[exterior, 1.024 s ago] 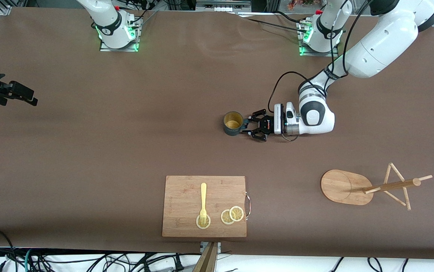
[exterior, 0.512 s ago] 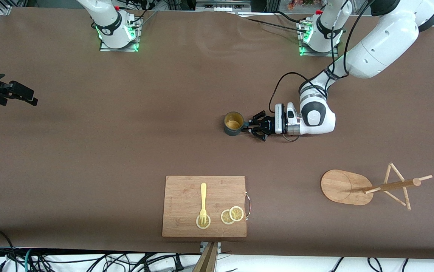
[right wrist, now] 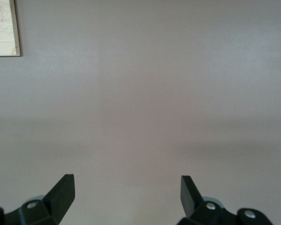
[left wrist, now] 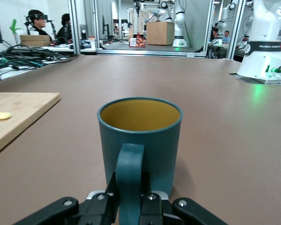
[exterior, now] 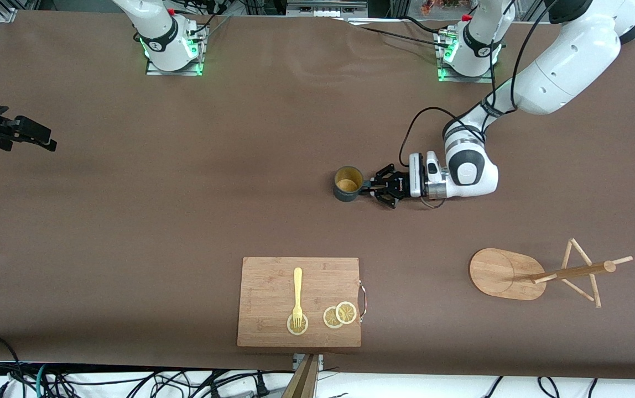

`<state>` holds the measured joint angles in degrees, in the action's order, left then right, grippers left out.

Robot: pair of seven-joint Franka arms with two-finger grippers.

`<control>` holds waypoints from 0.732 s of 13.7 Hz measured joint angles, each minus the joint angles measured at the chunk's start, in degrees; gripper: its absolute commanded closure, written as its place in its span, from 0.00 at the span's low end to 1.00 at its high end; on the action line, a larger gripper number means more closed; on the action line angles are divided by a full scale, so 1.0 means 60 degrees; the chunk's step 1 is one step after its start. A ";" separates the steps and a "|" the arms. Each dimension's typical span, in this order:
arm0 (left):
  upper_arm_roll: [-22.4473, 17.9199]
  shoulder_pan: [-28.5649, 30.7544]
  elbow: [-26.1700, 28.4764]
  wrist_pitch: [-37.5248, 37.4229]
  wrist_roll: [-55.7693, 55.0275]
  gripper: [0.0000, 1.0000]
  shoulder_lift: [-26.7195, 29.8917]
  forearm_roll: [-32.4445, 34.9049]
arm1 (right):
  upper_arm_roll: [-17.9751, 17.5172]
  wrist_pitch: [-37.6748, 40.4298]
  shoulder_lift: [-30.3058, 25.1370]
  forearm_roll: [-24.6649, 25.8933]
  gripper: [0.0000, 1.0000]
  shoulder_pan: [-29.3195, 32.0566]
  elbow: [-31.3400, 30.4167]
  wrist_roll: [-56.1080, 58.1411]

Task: Pass cup and hang on rack
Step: 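Lift the mug by its handle with the left gripper and tilt it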

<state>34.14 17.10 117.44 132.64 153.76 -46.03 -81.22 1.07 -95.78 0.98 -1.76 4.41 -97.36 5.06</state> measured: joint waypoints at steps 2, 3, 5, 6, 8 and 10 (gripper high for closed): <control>-0.0013 0.0481 0.0404 -0.0210 -0.0153 1.00 0.0450 0.0000 | 0.0000 0.0273 -0.0011 -0.0012 0.00 0.0000 0.0076 0.0000; -0.0014 0.0732 0.0643 -0.0327 -0.0319 1.00 0.0745 0.0000 | -0.0002 0.0331 -0.0012 -0.0020 0.00 0.0000 0.0104 0.0000; -0.0009 0.1191 0.1108 -0.0739 -0.0883 1.00 0.1429 0.0000 | -0.0006 0.0352 -0.0015 -0.0030 0.00 -0.0001 0.0156 0.0000; -0.0007 0.1404 0.1325 -0.1071 -0.1235 1.00 0.1790 0.0000 | -0.0007 0.0362 -0.0015 -0.0032 0.00 -0.0001 0.0172 0.0000; -0.0005 0.1837 0.1783 -0.1616 -0.1822 1.00 0.2487 0.0000 | -0.0007 0.0376 -0.0015 -0.0034 0.00 -0.0001 0.0180 0.0000; -0.0006 0.2349 0.2193 -0.2169 -0.2527 1.00 0.3110 0.0289 | -0.0007 0.0383 -0.0015 -0.0035 0.00 -0.0001 0.0182 0.0000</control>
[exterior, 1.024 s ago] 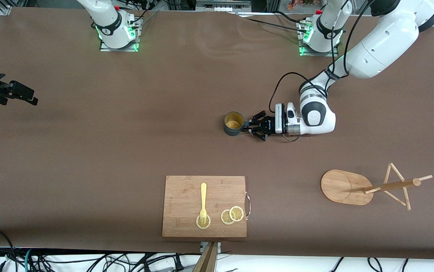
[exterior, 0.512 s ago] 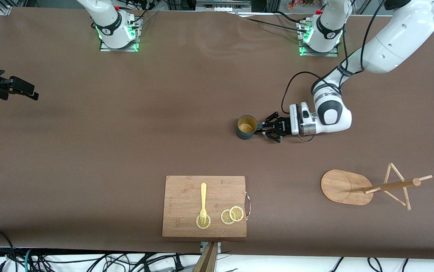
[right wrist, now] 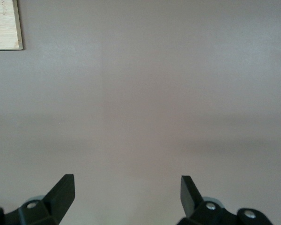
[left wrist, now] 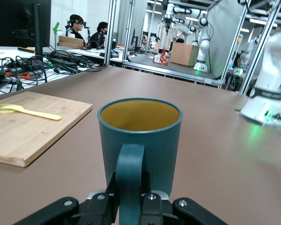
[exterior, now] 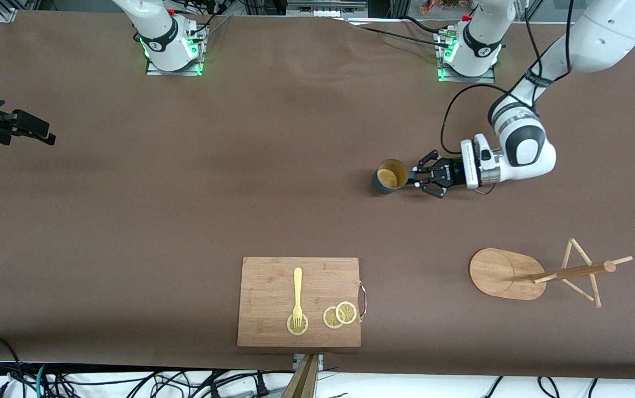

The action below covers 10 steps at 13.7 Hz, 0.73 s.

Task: Pass cup and hang on rack
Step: 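Lift the mug by its handle with the left gripper and tilt it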

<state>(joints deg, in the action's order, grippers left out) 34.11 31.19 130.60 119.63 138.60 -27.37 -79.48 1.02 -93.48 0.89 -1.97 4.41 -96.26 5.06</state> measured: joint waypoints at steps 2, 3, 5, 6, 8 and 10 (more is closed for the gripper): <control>-0.0006 0.0686 0.0120 -0.0989 -0.1588 1.00 0.0698 0.1162 | -0.0001 0.0003 0.0000 -0.0001 0.00 0.0000 0.0006 0.0000; -0.0010 0.1096 0.0127 -0.1657 -0.2467 1.00 0.1088 0.1656 | -0.0002 0.0004 0.0000 -0.0001 0.00 0.0000 0.0010 0.0000; -0.0020 0.1808 0.0164 -0.2509 -0.3516 1.00 0.1768 0.2172 | -0.0003 0.0006 0.0000 -0.0001 0.00 0.0000 0.0015 0.0000; -0.0023 0.2069 0.0205 -0.2707 -0.3801 1.00 0.1996 0.2286 | -0.0004 0.0007 0.0000 -0.0002 0.00 -0.0001 0.0017 0.0000; -0.0023 0.2565 0.0282 -0.3033 -0.4228 1.00 0.2162 0.2391 | -0.0004 0.0010 0.0000 -0.0002 0.00 0.0000 0.0018 0.0000; -0.0036 0.3279 0.0292 -0.3556 -0.4801 1.00 0.2160 0.2652 | -0.0004 0.0012 0.0000 -0.0002 0.00 0.0000 0.0020 0.0000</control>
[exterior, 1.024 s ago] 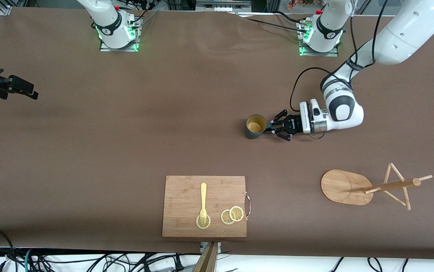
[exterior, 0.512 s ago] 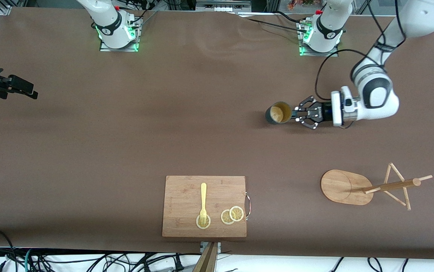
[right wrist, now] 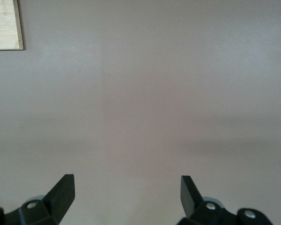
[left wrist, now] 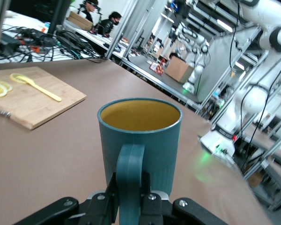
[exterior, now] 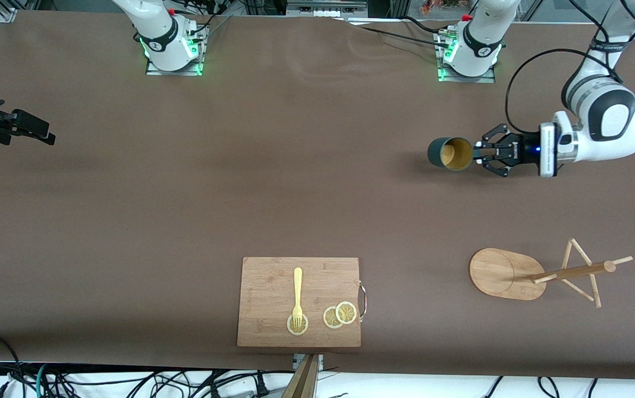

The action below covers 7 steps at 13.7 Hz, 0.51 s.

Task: Pass cup and hang on rack
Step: 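Lift the mug by its handle with the left gripper and tilt it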

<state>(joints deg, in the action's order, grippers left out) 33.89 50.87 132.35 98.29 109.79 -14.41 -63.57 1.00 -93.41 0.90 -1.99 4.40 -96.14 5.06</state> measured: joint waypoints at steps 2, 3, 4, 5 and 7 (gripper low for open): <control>-0.0021 0.0799 0.0000 -0.0624 -0.0670 1.00 0.0000 0.0159 | 0.0000 0.0004 0.0000 0.0000 0.00 0.0000 0.0001 0.0000; -0.0027 0.1136 0.0000 -0.0882 -0.1115 1.00 0.0000 0.0175 | 0.0000 0.0007 0.0000 0.0000 0.00 0.0000 0.0001 0.0000; -0.0029 0.1400 0.0000 -0.1071 -0.1607 1.00 0.0000 0.0177 | 0.0003 0.0009 0.0000 0.0000 0.00 0.0000 0.0001 0.0000; -0.0030 0.1609 -0.0005 -0.1187 -0.2089 1.00 -0.0004 0.0177 | 0.0005 0.0010 0.0000 0.0000 0.00 0.0000 0.0001 0.0000; -0.0031 0.1919 -0.0103 -0.1316 -0.3110 1.00 -0.0044 0.0177 | 0.0010 0.0017 0.0000 0.0000 0.00 0.0000 0.0001 0.0000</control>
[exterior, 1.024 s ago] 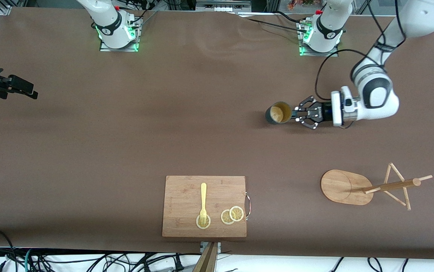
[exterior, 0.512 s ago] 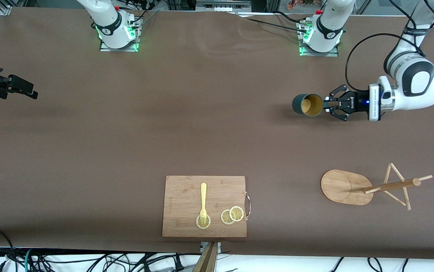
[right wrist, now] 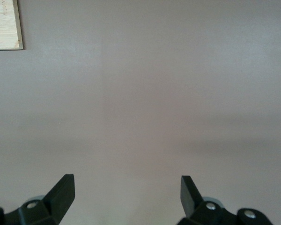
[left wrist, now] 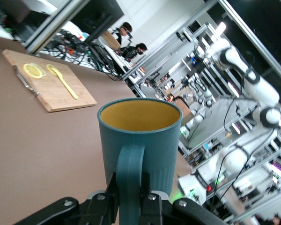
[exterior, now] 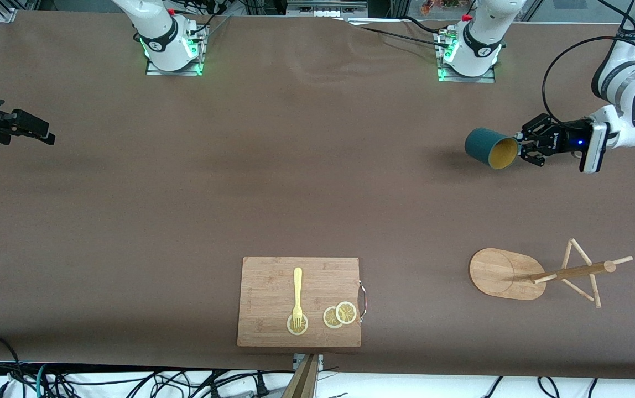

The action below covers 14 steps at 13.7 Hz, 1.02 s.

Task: Pass cup and hang on rack
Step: 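Lift the mug by its handle with the left gripper and tilt it, then carry the mug with the left gripper over the wooden rack peg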

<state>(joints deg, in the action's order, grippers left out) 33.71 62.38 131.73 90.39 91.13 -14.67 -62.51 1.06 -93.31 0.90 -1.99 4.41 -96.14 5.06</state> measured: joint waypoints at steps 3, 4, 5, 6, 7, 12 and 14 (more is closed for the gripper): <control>-0.0002 0.0372 -0.0242 -0.0122 -0.1586 1.00 -0.0170 0.0000 | 0.0013 0.0016 0.0006 0.0000 0.00 0.0003 0.0000 0.0000; -0.0004 0.0471 -0.0440 -0.0240 -0.2131 1.00 -0.0331 0.0000 | 0.0013 0.0065 0.0006 0.0000 0.00 0.0003 0.0000 0.0000; -0.0002 0.0558 -0.0672 -0.0328 -0.2717 1.00 -0.0548 0.0000 | 0.0015 0.0145 0.0007 0.0000 0.00 0.0003 0.0000 0.0000; -0.0004 0.0646 -0.0896 -0.0362 -0.3244 1.00 -0.0788 0.0000 | 0.0022 0.0191 0.0009 0.0000 0.00 0.0004 0.0000 0.0000; -0.0004 0.0720 -0.1113 -0.0382 -0.3765 1.00 -0.1031 0.0000 | 0.0030 0.0215 0.0012 0.0000 0.00 0.0004 0.0000 0.0000; 0.0030 0.0785 -0.1840 -0.0431 -0.6046 1.00 -0.2125 0.0000 | 0.0033 0.0238 0.0013 -0.0001 0.00 0.0004 0.0000 0.0000; 0.0074 0.0784 -0.2155 -0.0431 -0.6946 1.00 -0.2399 0.0000 | 0.0034 0.0239 0.0013 -0.0001 0.00 0.0004 0.0000 0.0000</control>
<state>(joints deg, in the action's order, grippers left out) 34.15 67.08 118.80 87.81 49.45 -29.06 -62.51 1.26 -91.87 0.97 -1.99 4.43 -96.14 5.06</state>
